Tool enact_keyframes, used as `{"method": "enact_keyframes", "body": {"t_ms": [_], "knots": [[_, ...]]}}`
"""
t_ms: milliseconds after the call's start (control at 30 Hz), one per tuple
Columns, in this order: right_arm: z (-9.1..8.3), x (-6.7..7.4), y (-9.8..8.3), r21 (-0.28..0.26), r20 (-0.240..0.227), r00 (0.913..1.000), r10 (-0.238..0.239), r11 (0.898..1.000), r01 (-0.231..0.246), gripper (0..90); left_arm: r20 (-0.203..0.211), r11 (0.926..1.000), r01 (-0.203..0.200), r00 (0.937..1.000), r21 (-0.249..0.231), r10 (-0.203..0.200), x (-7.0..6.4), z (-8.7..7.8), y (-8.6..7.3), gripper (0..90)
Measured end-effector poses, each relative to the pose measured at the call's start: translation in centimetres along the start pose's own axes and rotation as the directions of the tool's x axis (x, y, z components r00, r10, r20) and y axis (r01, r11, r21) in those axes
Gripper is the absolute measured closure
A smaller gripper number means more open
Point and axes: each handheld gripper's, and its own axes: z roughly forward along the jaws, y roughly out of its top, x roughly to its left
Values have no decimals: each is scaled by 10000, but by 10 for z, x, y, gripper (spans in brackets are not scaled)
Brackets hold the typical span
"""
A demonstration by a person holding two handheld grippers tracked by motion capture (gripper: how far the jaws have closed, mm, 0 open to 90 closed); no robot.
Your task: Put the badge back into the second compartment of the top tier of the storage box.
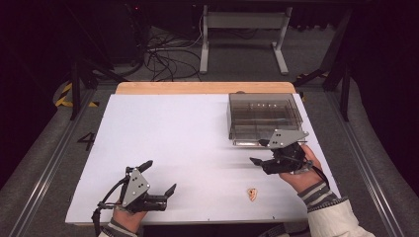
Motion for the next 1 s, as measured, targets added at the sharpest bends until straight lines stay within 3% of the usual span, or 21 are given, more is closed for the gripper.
{"method": "enact_keyframes", "body": {"t_ms": [633, 733, 833, 1000], "knots": [[7, 23, -3, -30, -816, 9963, 285, 9996, -289, 369, 13, 9999, -102, 9999, -16, 102, 0, 0, 1, 17], [9, 24, -5, -14, -885, 9960, 120, 9999, -122, 364, 19, 10000, -86, 10000, -13, 86, 0, 0, 1, 17], [12, 28, -5, 273, -861, 9962, 122, 9996, -99, 326, 13, 9999, -104, 9999, -19, 104, 0, 1, 1, 16], [19, 35, -9, 645, -1110, 9937, 118, 9979, -46, 340, 37, 10000, -37, 10000, -31, 38, 0, 0, 0, 17]]}}
